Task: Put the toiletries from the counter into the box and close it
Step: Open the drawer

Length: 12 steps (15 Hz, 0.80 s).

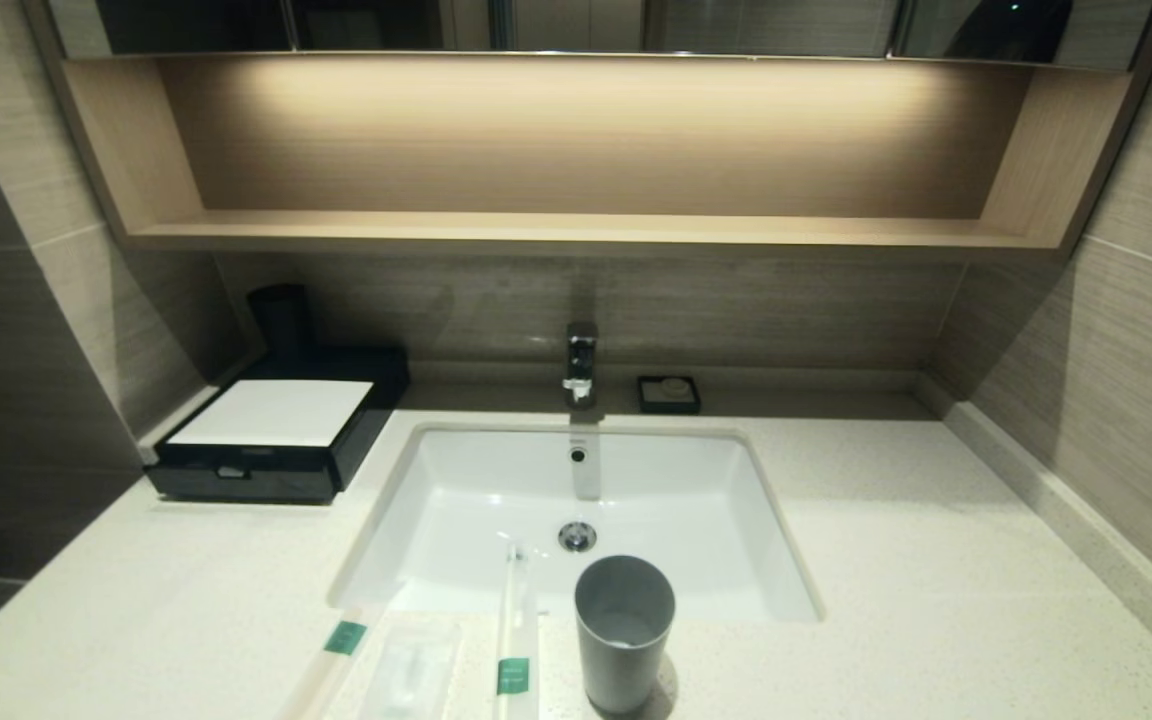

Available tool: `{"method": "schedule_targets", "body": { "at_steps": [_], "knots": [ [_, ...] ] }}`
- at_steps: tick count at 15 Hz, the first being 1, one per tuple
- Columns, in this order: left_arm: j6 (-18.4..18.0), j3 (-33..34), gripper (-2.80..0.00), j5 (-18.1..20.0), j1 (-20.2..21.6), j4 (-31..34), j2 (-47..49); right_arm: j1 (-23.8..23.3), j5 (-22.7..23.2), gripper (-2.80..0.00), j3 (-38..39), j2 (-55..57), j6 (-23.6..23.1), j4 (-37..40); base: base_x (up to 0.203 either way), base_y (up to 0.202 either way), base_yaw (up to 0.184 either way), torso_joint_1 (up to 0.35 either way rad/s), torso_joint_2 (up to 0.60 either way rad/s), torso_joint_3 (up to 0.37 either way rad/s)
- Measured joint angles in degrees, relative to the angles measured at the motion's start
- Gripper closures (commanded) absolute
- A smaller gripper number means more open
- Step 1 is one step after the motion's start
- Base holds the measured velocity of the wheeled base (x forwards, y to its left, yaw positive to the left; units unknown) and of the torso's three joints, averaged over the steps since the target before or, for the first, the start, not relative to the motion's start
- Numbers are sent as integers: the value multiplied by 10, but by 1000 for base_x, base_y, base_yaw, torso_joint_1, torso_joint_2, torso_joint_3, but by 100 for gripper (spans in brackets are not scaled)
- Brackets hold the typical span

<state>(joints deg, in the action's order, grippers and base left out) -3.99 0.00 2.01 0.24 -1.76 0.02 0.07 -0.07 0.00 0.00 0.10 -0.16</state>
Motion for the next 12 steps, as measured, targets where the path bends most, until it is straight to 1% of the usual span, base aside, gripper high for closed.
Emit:
{"method": "schedule_targets", "body": {
  "at_steps": [12],
  "knots": [
    [0, 0, 0, 0, 0, 0, 0, 0, 0, 0, 0, 0, 0, 0, 0, 0, 0, 0, 0, 0]
  ]
}}
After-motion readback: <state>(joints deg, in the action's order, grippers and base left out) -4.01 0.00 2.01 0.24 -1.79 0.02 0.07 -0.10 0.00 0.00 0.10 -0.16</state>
